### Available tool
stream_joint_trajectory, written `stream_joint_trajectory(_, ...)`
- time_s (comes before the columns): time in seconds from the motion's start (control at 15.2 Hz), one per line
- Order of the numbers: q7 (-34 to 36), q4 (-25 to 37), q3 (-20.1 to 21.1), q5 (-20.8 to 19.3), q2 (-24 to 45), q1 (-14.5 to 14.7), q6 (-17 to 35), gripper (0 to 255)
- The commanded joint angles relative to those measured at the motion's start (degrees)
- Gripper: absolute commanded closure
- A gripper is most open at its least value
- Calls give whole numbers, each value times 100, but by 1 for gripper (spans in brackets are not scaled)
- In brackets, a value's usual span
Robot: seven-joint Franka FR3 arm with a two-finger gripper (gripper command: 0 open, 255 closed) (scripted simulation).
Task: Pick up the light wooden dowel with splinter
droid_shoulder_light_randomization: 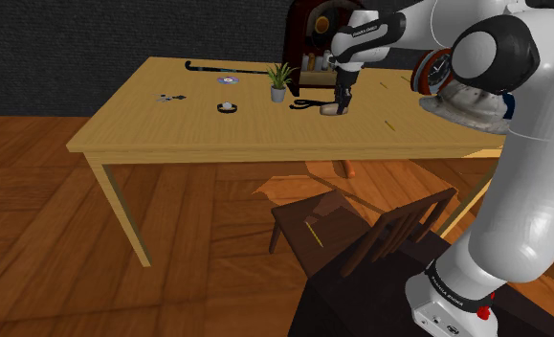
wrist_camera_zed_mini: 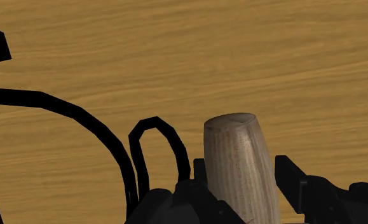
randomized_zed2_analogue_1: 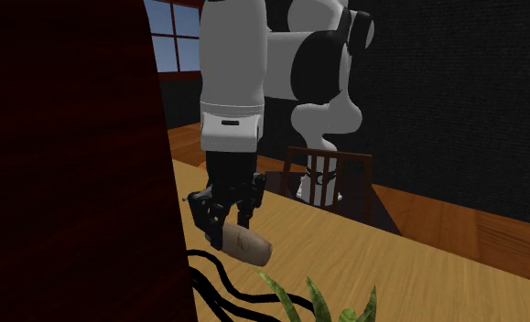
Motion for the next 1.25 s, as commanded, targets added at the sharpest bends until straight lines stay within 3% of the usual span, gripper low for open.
stream_joint_trajectory(0.0, -2, -10, 2, 1, 11, 0, -1, 255)
stream_joint_trajectory(1.19, 43, 901, -41, -90, -180, -9, -1091, 255)
